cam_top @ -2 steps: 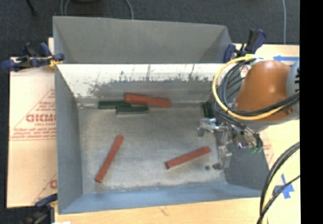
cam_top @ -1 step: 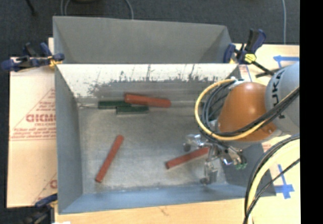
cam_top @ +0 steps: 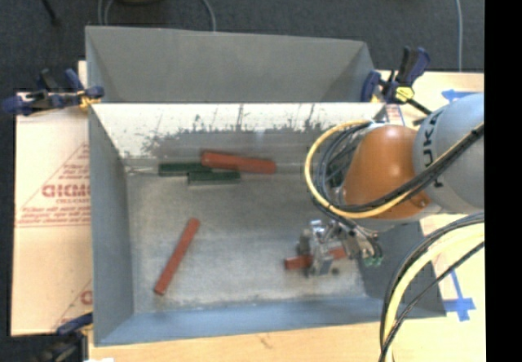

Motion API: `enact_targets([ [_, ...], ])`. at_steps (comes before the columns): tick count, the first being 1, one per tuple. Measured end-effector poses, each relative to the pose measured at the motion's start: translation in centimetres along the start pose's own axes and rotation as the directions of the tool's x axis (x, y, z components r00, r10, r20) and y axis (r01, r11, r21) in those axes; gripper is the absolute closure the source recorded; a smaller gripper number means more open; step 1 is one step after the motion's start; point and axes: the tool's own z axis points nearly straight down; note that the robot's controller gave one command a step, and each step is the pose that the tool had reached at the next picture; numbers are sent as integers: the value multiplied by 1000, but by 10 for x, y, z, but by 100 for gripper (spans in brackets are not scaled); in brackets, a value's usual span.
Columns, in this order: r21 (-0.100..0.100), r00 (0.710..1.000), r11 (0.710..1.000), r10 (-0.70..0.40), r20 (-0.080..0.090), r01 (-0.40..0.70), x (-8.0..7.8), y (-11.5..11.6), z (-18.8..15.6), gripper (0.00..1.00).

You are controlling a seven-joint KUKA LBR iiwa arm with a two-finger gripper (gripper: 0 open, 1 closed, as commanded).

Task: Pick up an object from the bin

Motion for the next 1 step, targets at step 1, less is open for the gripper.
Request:
enact_targets([
  [1,0,1000,1000,-1,-1,1,0,0,0,100],
])
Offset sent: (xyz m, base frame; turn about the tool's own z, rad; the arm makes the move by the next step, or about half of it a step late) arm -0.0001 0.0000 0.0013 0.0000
